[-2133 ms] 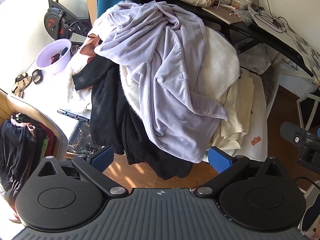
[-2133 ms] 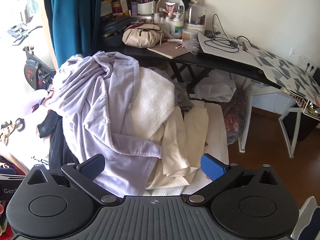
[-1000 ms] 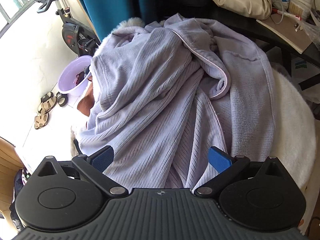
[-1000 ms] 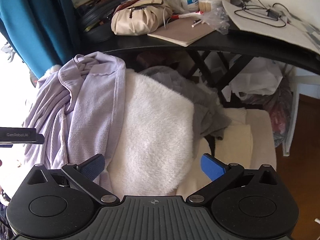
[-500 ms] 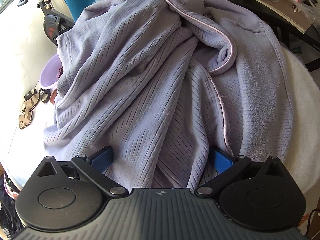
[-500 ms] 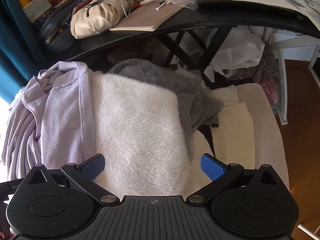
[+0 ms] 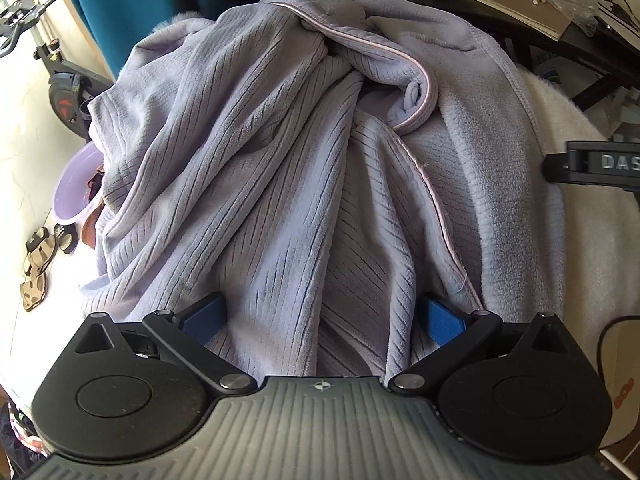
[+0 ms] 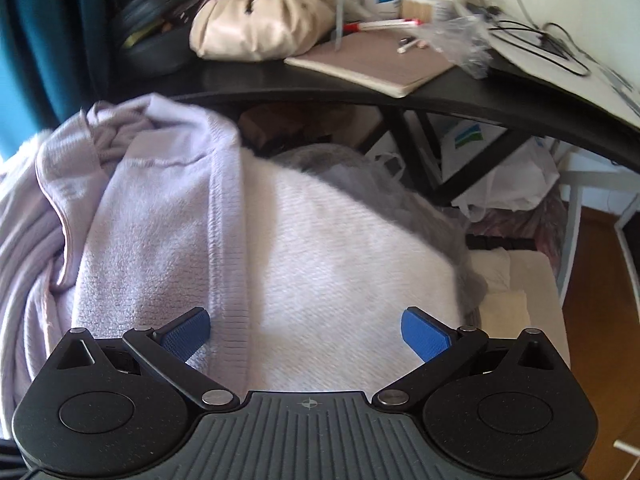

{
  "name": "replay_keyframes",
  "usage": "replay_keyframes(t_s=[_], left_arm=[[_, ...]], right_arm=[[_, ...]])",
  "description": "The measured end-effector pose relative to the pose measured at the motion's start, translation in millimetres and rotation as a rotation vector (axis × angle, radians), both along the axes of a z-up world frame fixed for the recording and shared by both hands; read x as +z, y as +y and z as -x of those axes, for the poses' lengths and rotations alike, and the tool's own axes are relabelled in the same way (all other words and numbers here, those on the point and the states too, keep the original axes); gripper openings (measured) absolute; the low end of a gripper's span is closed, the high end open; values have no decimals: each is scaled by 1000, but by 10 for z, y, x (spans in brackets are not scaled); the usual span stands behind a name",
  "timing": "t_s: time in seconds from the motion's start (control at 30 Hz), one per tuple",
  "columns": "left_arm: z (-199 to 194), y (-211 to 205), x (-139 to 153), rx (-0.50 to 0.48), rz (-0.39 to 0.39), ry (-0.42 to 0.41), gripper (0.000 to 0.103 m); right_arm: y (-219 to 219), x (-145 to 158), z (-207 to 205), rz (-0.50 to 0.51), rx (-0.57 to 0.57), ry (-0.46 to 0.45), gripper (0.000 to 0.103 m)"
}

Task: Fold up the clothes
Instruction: 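Close the right gripper on the lavender robe's collar edge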

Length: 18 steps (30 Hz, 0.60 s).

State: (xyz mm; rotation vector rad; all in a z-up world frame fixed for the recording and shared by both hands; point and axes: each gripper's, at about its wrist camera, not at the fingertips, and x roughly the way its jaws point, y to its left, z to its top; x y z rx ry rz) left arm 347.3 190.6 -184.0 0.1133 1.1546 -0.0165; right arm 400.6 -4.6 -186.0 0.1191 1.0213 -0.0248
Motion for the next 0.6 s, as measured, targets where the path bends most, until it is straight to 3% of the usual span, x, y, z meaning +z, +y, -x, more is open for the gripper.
replay_keyframes(t_s=[0.17, 0.33, 0.47, 0.6], left_arm=[[85, 210, 270, -26, 25, -114, 103], [-57, 452, 467, 42, -50, -257, 103], [-276, 657, 396, 112, -13, -226, 103], [-217, 744, 294, 137, 38, -173, 103]], right_arm=[[124, -109, -92, 11, 20, -1, 102], [106, 38, -50, 19, 15, -32, 102], [178, 351, -3, -17, 82, -185, 102], [388, 572, -98, -70, 221, -296, 90]])
